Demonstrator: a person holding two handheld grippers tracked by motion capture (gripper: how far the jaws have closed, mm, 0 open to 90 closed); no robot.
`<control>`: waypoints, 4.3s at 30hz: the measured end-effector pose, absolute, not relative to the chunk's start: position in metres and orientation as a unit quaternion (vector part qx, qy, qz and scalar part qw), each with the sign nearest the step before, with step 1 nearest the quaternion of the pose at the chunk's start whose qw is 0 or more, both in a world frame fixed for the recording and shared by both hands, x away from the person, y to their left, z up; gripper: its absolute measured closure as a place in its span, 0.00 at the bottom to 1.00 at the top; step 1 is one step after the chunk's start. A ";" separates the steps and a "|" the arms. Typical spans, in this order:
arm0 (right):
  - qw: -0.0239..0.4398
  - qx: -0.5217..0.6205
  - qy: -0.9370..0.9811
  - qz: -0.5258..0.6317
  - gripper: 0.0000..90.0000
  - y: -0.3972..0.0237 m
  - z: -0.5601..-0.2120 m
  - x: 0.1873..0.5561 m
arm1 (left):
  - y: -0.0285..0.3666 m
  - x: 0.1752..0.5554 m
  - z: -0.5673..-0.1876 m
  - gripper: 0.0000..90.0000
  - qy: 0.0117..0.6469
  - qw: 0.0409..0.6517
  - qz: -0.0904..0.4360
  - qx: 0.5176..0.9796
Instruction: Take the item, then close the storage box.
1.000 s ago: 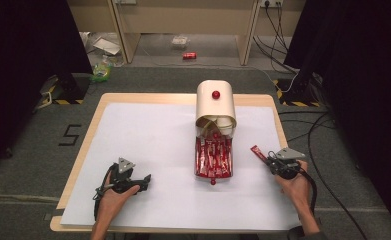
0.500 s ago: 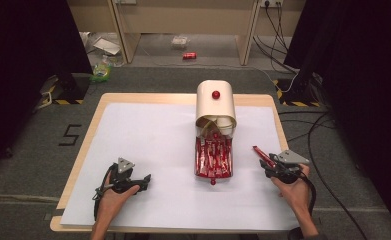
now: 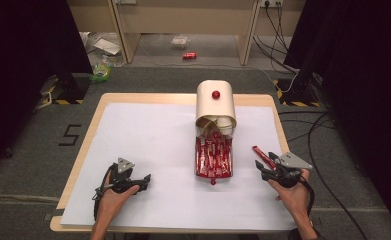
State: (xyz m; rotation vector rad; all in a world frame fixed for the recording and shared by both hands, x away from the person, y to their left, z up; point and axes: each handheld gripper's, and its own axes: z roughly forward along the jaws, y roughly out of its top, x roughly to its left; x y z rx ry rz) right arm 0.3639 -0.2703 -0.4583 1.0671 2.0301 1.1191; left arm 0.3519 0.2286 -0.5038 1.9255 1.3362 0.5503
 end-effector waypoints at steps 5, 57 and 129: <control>0.280 0.394 0.765 0.426 0.43 -0.265 -0.459 0.356 | 0.228 0.352 -0.504 0.16 0.518 0.359 0.214 0.746; 0.224 0.344 0.798 0.441 0.40 -0.235 -0.466 0.313 | 0.227 0.352 -0.504 0.16 0.517 0.356 0.216 0.748; 0.213 0.328 0.806 0.444 0.37 -0.205 -0.479 0.327 | 0.227 0.352 -0.504 0.15 0.516 0.353 0.217 0.750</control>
